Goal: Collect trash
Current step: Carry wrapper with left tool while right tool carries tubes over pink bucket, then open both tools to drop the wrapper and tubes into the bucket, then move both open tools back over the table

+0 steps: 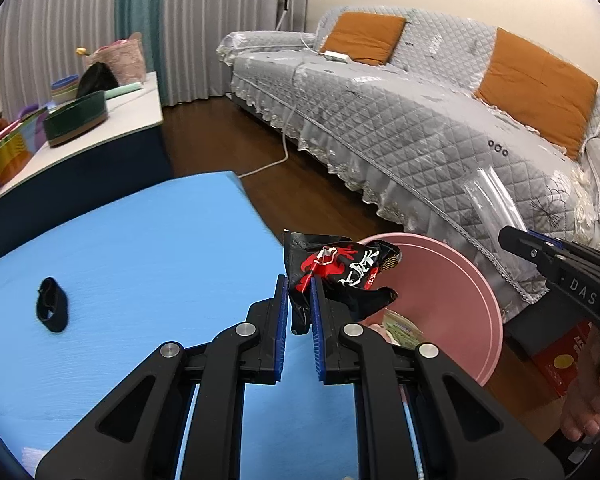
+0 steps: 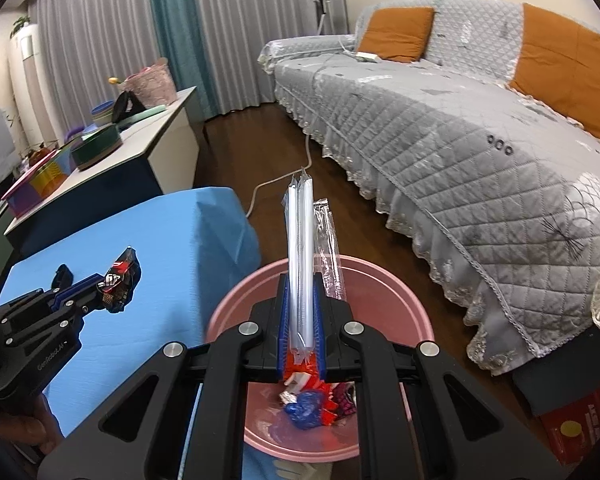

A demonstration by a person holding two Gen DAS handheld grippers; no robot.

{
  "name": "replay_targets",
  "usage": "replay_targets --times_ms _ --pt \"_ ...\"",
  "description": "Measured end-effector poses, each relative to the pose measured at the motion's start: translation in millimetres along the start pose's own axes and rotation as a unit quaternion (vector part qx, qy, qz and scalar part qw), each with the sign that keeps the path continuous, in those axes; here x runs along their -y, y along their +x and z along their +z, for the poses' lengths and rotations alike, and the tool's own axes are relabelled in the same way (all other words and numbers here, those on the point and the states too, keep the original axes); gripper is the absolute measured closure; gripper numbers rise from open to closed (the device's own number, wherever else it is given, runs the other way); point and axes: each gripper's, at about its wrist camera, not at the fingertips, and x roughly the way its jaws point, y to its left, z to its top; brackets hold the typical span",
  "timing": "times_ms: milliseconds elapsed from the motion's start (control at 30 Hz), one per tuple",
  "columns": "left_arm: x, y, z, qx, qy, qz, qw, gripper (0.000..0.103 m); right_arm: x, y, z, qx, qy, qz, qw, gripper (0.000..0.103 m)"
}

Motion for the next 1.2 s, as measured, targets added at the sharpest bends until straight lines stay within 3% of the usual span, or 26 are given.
replay_targets --times_ms 300,667,700,767,800,833,1200 --pt "28.4 4.2 8.0 0.001 0.012 -0.016 0.9998 0.092 18.0 -0.5 -6.8 0.001 -0.003 -0.012 1.000 0.092" --pt "43.0 13.6 9.7 -0.009 0.011 -0.026 0.9996 0.092 24.6 1.5 -10.8 -0.006 -0.002 0.005 1.000 0.091" --pt "43.5 14.4 10.4 -0.013 0.009 -0.034 0.9993 0.091 24.2 3.4 -11.1 -0.012 -0.002 0.011 1.000 0.088" --pt "44.7 17.4 11.1 -0.023 0.010 -0.046 0.9986 0.081 22.0 8.6 -12.1 -0.026 -0.006 0.018 0.999 0.083" --pt "46.1 18.2 10.1 -0.025 0.013 -0.043 0.9987 0.066 20.3 11.1 -13.4 -0.031 -0.009 0.014 0.999 0.070" --pt "46.1 17.1 8.6 -0.022 0.015 -0.037 0.9990 0.059 19.3 11.8 -14.5 -0.031 -0.010 0.007 0.999 0.059" --pt "7.7 -8.5 9.7 0.002 -0.008 -0.012 0.9999 0.060 18.3 5.8 -6.3 -0.013 0.022 -0.005 1.000 0.057"
